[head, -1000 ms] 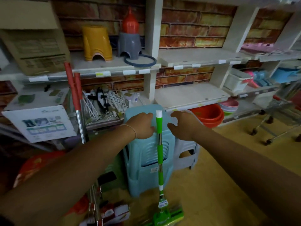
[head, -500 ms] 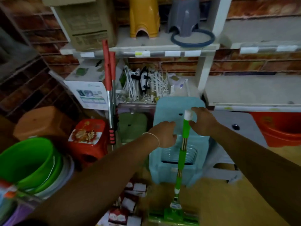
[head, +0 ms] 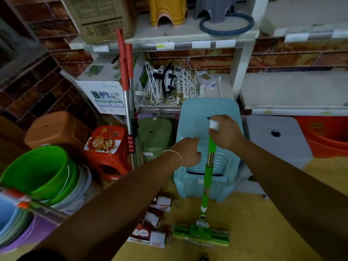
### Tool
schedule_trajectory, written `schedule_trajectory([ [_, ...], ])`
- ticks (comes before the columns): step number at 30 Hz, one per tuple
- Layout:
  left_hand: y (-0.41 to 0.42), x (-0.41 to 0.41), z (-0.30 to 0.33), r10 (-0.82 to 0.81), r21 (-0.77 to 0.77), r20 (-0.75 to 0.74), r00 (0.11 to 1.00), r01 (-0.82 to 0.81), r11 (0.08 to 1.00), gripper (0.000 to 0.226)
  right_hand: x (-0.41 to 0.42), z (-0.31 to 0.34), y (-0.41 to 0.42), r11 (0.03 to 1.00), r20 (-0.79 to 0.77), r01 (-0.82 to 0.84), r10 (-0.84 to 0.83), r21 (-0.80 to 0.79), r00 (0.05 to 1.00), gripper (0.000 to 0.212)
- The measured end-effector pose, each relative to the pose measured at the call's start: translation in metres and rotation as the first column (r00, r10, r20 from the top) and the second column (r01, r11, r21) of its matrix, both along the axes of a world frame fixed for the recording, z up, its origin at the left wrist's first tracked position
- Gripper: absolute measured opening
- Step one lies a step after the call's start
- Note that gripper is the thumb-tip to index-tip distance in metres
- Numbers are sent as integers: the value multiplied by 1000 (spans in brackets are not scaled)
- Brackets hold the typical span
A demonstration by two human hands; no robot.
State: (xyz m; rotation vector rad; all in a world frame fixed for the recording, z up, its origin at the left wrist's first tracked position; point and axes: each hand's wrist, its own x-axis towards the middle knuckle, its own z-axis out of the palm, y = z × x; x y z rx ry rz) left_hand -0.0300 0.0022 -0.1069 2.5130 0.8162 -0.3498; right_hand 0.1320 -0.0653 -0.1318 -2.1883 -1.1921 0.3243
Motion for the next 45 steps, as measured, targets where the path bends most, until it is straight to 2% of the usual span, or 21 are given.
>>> schedule_trajectory([
  [4, -23, -18, -8, 11, -67, 20, 1000, -9, 998, 52, -43, 3, -36, 974, -3, 43, -43, 221, 999, 31],
  [6, -39, -31, -13, 4, -108, 36, 999, 0, 994, 51, -69, 2, -59, 940, -13, 22, -19, 339, 1000, 28],
  [8, -52, -44, -18, 10, -133, 74, 997, 0, 991, 54, -95, 3, -80, 922, -29, 32, -22, 385, 999, 31],
  [12, -81, -76, -38, 78, -287, 180, 980, -24, 958, 47, -150, 3, -119, 918, -144, 164, -118, 361, 982, 44],
  [16, -115, -114, -50, 113, -404, 253, 961, -1, 915, 41, -203, 4, -152, 914, -151, 185, -139, 360, 979, 45],
  [20, -139, -148, -60, 20, -367, 232, 973, 69, 927, 36, -244, 4, -180, 915, -210, 242, -180, 323, 961, 47],
  [25, -163, -180, -57, 60, -413, 236, 970, 44, 909, 33, -282, 2, -207, 935, -225, 250, -195, 250, 955, 44],
  [28, -178, -194, -53, 47, -419, 257, 965, 67, 906, 38, -295, -3, -222, 944, -294, 256, -189, 210, 937, 40],
  [35, -210, -206, -37, 129, -448, 285, 950, 13, 894, 38, -296, 13, -260, 903, -382, 240, -94, 356, 919, 29],
  [40, -222, -216, -23, 187, -425, 271, 944, -57, 904, 17, -292, 74, -271, 864, -330, 156, 12, 479, 944, 25],
  [45, -243, -245, 16, 269, -482, 347, 899, -76, 873, 37, -316, 113, -271, 804, -276, 62, 130, 591, 952, 22],
])
